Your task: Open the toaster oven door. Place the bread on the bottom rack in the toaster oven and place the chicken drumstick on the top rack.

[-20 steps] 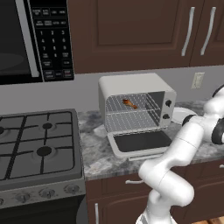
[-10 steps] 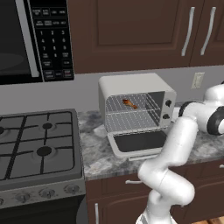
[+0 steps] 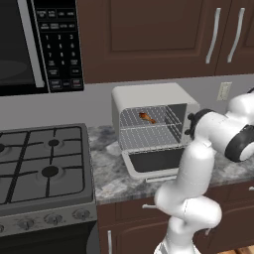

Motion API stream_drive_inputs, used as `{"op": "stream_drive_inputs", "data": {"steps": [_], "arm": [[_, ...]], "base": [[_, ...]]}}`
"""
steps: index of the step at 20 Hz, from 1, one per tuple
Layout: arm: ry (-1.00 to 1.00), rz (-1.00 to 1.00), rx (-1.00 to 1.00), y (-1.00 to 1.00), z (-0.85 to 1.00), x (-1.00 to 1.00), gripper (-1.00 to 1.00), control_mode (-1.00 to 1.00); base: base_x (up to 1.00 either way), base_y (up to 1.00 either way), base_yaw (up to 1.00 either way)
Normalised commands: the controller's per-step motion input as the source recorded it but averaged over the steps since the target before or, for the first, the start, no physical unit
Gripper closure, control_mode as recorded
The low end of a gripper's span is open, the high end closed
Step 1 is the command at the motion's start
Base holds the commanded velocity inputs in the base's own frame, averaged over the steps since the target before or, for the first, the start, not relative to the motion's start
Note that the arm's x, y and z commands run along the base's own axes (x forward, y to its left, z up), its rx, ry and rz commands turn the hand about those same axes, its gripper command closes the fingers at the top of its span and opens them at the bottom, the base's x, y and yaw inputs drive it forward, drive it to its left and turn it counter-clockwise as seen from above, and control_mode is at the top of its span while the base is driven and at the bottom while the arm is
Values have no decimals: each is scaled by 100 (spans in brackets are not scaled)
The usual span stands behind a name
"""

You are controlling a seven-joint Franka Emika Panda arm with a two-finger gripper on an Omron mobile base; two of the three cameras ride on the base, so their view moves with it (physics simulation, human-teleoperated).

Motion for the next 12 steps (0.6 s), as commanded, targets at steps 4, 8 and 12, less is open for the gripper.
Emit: {"op": "stream_drive_inputs", "data": {"steps": [4, 8, 12], "arm": [[-17, 8, 0, 100, 23, -24, 100, -100], [-14, 5, 0, 100, 13, -13, 100, -100], [-11, 5, 1, 100, 19, -2, 100, -100]], "base": [[0, 0, 0], [0, 0, 0], [0, 0, 0]]}}
